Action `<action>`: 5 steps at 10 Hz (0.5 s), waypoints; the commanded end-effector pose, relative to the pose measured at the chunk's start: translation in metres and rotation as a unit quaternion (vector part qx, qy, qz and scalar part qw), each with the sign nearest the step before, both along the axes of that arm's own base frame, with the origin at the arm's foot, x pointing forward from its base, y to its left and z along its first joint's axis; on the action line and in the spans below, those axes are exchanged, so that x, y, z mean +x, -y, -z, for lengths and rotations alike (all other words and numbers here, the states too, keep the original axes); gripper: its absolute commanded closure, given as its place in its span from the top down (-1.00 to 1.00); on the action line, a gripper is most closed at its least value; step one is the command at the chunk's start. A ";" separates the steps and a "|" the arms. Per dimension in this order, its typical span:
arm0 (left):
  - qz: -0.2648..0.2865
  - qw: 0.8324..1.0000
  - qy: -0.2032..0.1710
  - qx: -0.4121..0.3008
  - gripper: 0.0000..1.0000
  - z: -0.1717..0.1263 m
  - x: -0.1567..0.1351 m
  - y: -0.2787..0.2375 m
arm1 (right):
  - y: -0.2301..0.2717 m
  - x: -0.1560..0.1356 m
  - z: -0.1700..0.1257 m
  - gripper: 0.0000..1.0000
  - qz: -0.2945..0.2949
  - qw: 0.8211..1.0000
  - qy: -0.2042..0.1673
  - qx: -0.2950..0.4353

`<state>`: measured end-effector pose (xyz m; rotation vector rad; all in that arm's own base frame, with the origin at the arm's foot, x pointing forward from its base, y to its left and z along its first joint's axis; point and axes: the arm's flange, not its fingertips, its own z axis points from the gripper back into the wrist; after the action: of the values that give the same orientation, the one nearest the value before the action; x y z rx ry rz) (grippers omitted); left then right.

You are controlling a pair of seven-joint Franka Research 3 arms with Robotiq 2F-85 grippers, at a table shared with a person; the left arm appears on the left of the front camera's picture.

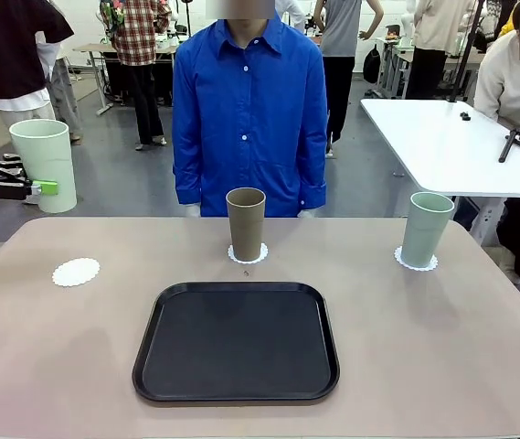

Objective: Place coasters on the table and set cups on them.
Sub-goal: Take one Reusable plastic cup from the Flat Tray and place it on a coaster set by the human.

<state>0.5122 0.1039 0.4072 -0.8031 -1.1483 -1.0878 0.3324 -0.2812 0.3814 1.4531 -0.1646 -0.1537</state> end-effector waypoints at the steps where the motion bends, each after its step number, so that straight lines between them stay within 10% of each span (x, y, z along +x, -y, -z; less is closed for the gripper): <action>1: 0.001 1.000 -0.006 -0.002 0.67 -0.004 -0.001 0.011 | 0.000 0.000 -0.001 1.00 0.001 1.000 0.002 -0.002; 5: 0.000 1.000 0.000 0.000 0.67 0.000 0.000 0.000 | 0.000 0.000 -0.001 1.00 0.001 1.000 0.002 -0.002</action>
<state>0.5122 0.1023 0.4061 -0.8054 -1.1455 -1.0887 0.3324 -0.2812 0.3814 1.4531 -0.1645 -0.1537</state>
